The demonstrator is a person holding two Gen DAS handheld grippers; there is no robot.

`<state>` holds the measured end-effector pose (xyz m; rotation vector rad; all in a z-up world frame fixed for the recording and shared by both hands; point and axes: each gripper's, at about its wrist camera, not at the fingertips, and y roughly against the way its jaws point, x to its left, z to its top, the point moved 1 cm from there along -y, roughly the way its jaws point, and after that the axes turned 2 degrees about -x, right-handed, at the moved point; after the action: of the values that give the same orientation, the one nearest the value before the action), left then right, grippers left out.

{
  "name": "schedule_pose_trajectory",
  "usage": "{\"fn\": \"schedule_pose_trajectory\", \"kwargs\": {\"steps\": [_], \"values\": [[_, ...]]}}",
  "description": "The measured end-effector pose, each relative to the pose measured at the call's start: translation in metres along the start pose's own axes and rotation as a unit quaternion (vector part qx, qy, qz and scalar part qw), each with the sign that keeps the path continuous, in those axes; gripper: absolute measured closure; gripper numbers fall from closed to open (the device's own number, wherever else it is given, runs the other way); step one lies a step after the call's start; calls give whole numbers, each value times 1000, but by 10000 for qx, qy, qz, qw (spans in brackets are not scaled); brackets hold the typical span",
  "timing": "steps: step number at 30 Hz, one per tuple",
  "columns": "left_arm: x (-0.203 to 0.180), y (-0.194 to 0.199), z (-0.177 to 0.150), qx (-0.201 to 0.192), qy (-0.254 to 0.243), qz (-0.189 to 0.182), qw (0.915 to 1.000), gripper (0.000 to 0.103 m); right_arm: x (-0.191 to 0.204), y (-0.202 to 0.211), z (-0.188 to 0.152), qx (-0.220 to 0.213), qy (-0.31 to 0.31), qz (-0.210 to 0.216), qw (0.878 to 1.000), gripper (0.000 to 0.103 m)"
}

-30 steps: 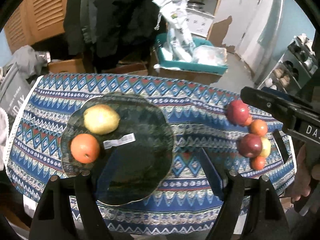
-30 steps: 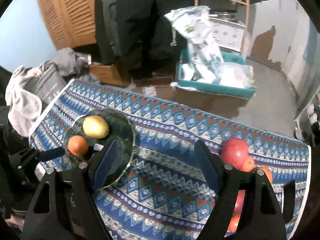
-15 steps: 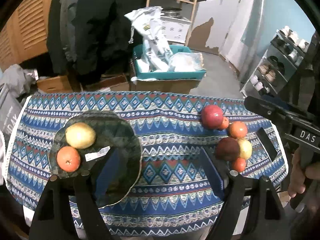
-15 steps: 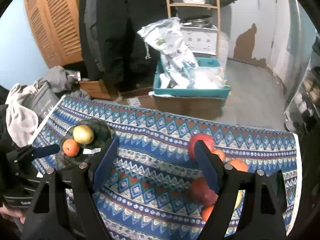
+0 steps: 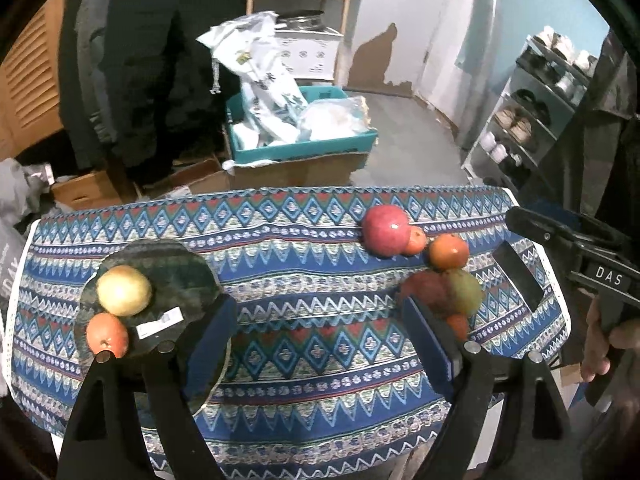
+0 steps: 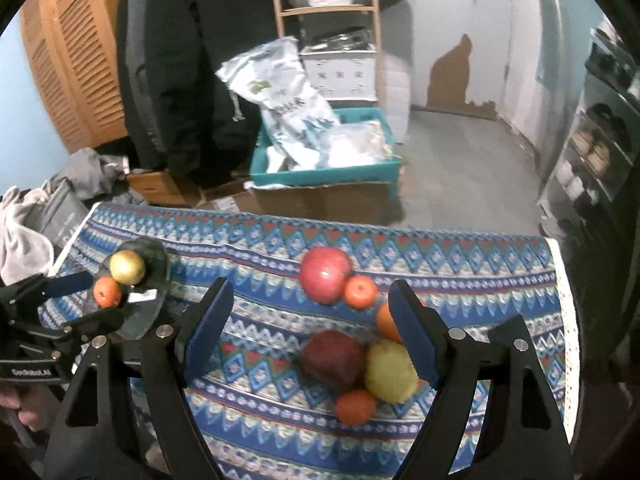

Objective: Organize fruits
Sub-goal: 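Withdraw both tools from the bowl back toward the fruit pile, then reach the left tool to the red apple while the right tool reaches the green mango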

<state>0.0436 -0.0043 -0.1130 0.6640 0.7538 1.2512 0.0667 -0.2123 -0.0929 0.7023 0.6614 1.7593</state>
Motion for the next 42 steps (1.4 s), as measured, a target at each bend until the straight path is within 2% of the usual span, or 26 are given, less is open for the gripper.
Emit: {"fn": "schedule_pose_trajectory", "kwargs": {"steps": [18, 33, 42], "values": [[-56, -61, -2, 563, -417, -204, 9973, 17, -65, -25, -42, 624, -340, -282, 9971, 22], [-82, -119, -16, 953, -722, -259, 9925, 17, -79, -80, -84, 1506, -193, -222, 9882, 22], [-87, -138, -19, 1092, -810, -258, 9904, 17, -86, -113, -104, 1889, -191, -102, 9817, 22]]}}
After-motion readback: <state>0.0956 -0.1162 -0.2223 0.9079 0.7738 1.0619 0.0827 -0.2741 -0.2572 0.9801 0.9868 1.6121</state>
